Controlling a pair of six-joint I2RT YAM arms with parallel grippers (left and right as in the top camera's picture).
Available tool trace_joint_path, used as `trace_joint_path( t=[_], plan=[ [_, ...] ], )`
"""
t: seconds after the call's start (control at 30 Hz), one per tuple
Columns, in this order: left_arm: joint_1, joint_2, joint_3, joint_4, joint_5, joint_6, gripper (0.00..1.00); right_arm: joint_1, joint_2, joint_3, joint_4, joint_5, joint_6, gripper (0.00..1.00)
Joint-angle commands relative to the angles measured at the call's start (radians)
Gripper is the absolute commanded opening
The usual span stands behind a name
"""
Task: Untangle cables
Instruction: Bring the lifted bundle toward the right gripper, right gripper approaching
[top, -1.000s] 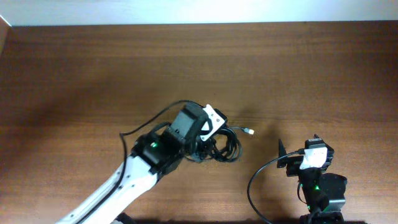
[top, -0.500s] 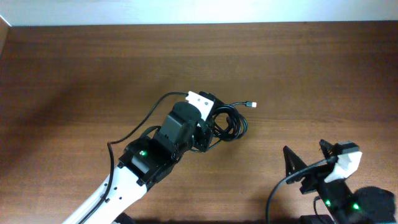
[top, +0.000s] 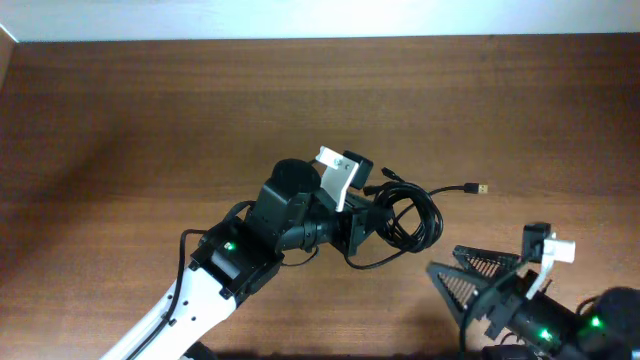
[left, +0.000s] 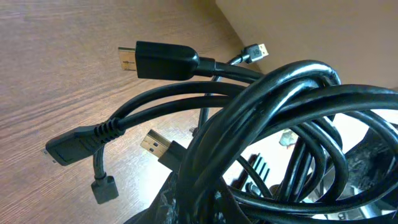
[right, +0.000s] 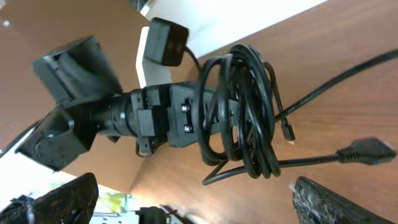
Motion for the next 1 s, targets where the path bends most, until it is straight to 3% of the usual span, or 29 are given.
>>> trace_joint_path(
  t=[0.0, 0.1, 0.2, 0.33, 0.43, 0.47, 0.57, 0.67, 0.7, 0.77, 0.87, 0.97],
  plan=[
    [-0.002, -0.020, 0.021, 0.012, -0.011, -0.009, 0.00, 0.006, 0.015, 0.015, 0.016, -0.042, 0.052, 0.99],
    [-0.003, -0.015, 0.021, -0.003, -0.011, -0.009, 0.00, 0.005, 0.015, 0.015, 0.041, -0.014, -0.030, 0.90],
    [-0.048, -0.012, 0.021, 0.015, -0.018, -0.009, 0.00, 0.006, 0.042, 0.015, 0.041, 0.007, -0.082, 0.73],
    [-0.097, 0.026, 0.021, 0.063, -0.045, -0.009, 0.00, 0.006, 0.113, 0.015, 0.041, -0.009, -0.087, 0.68],
    [-0.117, 0.071, 0.021, 0.118, -0.049, -0.009, 0.00, 0.006, 0.164, 0.015, 0.041, -0.039, -0.090, 0.58],
    [-0.120, 0.093, 0.021, 0.134, -0.048, -0.009, 0.00, 0.006, 0.179, 0.015, 0.041, -0.039, -0.115, 0.52],
    [-0.121, 0.112, 0.021, 0.166, -0.048, -0.009, 0.00, 0.006, 0.216, 0.015, 0.031, -0.039, -0.122, 0.05],
    [-0.121, 0.112, 0.021, 0.154, -0.106, 0.000, 0.00, 0.006, 0.221, 0.015, 0.028, -0.040, -0.121, 0.04],
    [-0.121, 0.112, 0.021, 0.135, -0.142, 0.000, 0.00, 0.006, 0.221, 0.015, 0.031, -0.050, -0.121, 0.04],
    [-0.121, 0.112, 0.021, -0.013, -0.515, 0.015, 0.00, 0.005, 0.221, 0.015, 0.043, -0.109, -0.121, 0.04],
    [-0.121, 0.111, 0.021, -0.026, -0.861, 0.138, 0.00, 0.005, 0.221, 0.015, 0.080, -0.200, -0.121, 0.04],
    [-0.121, 0.108, 0.021, -0.026, -1.030, 0.217, 0.00, 0.006, 0.221, 0.015, 0.094, -0.225, -0.121, 0.04]
  ],
)
